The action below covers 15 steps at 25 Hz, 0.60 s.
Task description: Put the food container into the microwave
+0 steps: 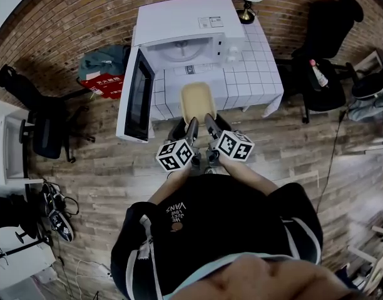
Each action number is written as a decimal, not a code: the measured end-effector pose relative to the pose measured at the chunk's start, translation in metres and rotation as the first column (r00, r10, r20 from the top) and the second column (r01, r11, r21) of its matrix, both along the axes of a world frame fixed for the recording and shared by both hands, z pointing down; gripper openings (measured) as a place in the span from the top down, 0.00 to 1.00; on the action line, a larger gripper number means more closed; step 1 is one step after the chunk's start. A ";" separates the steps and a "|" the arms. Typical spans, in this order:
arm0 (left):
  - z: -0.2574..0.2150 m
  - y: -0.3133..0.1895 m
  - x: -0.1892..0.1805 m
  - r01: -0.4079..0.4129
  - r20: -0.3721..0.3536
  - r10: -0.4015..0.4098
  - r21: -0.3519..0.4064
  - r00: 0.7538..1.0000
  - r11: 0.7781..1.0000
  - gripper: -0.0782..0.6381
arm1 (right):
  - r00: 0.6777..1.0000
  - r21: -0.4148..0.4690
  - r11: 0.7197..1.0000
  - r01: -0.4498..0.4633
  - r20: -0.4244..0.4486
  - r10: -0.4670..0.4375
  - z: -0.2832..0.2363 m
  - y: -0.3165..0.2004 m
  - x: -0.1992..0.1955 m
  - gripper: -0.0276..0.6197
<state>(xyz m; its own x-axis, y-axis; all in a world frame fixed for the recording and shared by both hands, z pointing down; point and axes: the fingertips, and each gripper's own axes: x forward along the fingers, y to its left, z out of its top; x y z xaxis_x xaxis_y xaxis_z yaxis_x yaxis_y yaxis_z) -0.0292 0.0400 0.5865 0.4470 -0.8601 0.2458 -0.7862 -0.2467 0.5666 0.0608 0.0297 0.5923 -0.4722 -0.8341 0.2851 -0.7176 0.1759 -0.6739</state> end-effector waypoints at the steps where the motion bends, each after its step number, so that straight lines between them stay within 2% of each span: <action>1: 0.001 -0.002 0.001 -0.003 0.000 0.003 -0.002 1.000 1.000 0.62 | 1.000 -0.002 1.000 -0.002 0.001 0.002 0.001 -0.002 0.001 0.71; 15: 0.000 -0.053 -0.007 -0.040 0.001 0.040 -0.003 0.999 0.999 0.62 | 0.999 -0.007 0.999 -0.047 0.001 0.047 0.002 -0.051 -0.006 0.71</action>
<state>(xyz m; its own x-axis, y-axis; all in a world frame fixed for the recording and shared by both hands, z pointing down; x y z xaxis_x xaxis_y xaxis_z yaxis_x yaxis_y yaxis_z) -0.0366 -0.0131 0.5868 0.4809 -0.8407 0.2490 -0.7763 -0.2763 0.5667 0.0543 -0.0212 0.5939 -0.4330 -0.8535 0.2900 -0.7239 0.1375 -0.6761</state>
